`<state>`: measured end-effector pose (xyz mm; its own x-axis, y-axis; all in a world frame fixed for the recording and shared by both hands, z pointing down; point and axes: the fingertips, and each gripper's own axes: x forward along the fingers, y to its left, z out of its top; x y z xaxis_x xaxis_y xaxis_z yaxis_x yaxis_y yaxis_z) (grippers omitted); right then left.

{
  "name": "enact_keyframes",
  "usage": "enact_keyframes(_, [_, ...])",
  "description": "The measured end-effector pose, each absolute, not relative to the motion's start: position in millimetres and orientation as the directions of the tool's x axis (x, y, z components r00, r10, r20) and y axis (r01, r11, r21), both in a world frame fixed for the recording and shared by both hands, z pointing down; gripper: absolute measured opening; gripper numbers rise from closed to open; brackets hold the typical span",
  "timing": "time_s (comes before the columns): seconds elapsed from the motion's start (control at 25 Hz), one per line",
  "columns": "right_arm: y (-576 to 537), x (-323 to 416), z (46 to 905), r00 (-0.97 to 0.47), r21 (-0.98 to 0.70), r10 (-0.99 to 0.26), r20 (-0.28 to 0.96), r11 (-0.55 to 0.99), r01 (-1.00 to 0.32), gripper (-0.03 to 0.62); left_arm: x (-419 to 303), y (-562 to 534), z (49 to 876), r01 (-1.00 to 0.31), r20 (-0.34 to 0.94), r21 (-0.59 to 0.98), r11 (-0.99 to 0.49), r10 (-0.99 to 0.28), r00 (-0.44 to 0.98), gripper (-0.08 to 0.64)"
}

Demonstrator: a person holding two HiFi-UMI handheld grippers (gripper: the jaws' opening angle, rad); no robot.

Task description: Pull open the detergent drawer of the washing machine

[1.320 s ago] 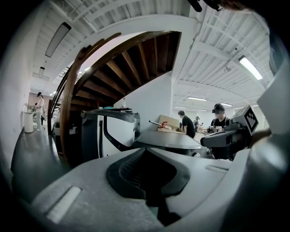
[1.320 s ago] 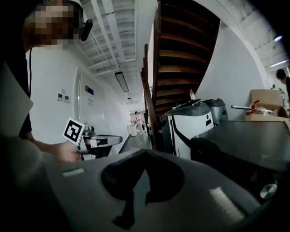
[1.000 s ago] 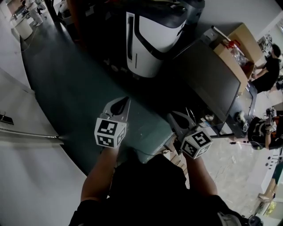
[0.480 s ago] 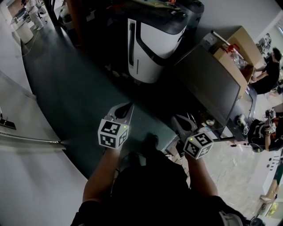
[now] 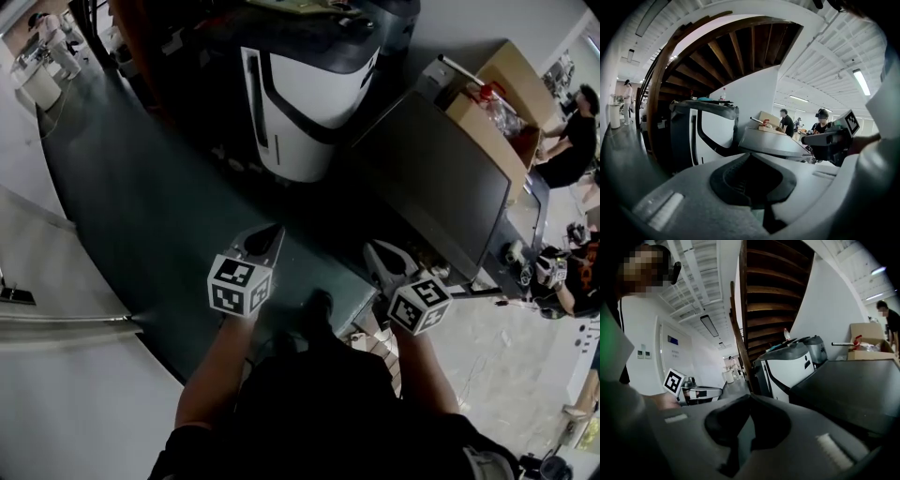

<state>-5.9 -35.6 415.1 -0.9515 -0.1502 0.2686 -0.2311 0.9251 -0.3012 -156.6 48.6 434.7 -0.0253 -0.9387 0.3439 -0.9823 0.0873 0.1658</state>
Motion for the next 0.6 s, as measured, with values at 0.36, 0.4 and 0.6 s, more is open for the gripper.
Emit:
enact_keyframes(0.36, [-123,-20,420,-0.953,-0.329,-0.142,0.266,0.916,-0.228,0.003,-157,-58,420,-0.989,0.346,0.146,0.015,-0.937,0.037,0.012])
enact_keyframes(0.4, [-130,-23,422,-0.954,-0.333,-0.13,0.269,0.917,-0.219,0.003,-157,-68,418,-0.989,0.349,0.148,0.013,-0.936,0.04,0.011])
enact_keyframes(0.6, [-167,-27,430,-0.954,-0.337,-0.1,0.282,0.921,-0.196,0.003,-156,-108,419,-0.991,0.372,0.136,0.014,-0.927,0.038,0.011])
